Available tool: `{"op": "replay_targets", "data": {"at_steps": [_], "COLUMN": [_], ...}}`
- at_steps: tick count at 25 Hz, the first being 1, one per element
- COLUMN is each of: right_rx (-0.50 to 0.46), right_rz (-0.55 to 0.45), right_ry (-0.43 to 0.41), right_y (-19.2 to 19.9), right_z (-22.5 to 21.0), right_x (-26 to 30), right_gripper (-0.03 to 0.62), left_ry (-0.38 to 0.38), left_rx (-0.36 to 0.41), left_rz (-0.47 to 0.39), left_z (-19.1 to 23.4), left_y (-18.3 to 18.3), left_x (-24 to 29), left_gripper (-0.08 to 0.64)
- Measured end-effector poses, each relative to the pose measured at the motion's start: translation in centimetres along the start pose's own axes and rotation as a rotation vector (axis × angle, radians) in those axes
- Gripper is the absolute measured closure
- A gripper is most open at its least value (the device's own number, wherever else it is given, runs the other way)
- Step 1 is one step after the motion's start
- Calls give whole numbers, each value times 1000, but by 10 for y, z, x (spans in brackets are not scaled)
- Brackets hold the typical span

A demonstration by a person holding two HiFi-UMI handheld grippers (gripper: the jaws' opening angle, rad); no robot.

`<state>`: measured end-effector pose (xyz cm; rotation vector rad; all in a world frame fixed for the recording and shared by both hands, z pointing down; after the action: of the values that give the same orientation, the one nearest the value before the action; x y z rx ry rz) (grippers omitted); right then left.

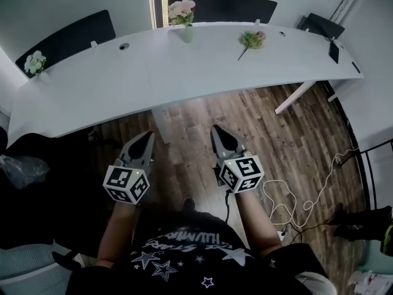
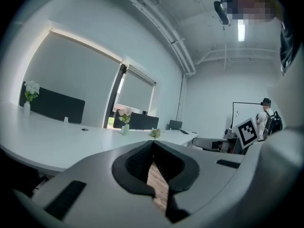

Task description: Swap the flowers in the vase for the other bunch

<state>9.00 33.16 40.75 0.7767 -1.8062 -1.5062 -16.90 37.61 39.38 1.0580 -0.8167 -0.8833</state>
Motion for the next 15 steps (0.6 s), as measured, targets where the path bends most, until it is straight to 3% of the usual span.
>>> {"op": "replay_targets", "data": {"at_steps": [7, 12, 15], "right_rx": [44, 64, 53], "right_rz": [10, 35, 42], "right_ry": [22, 46, 62], "right_y": [4, 7, 3], "right_z": [-21, -36, -48], "right_x": [5, 22, 38], "right_gripper": [589, 589, 589], "left_ry": [12, 6, 18], "left_rx": [7, 44, 25], "left_rz": [15, 10, 3], "left_z": [-8, 4, 19], "left_y": [-5, -10, -14], "left_x": [27, 55, 81], "left_gripper": [552, 552, 552]}}
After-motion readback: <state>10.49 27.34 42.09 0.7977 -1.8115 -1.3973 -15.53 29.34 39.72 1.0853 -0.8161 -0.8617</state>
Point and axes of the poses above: the fingertips, and each gripper's own axes: x forward along the fingers, z to its left, y out of its underside, the point moved 8 cm from there along -x, backward along the fingers, and after that the axes turned 4 degrees about -x, right-handed, at the moved point
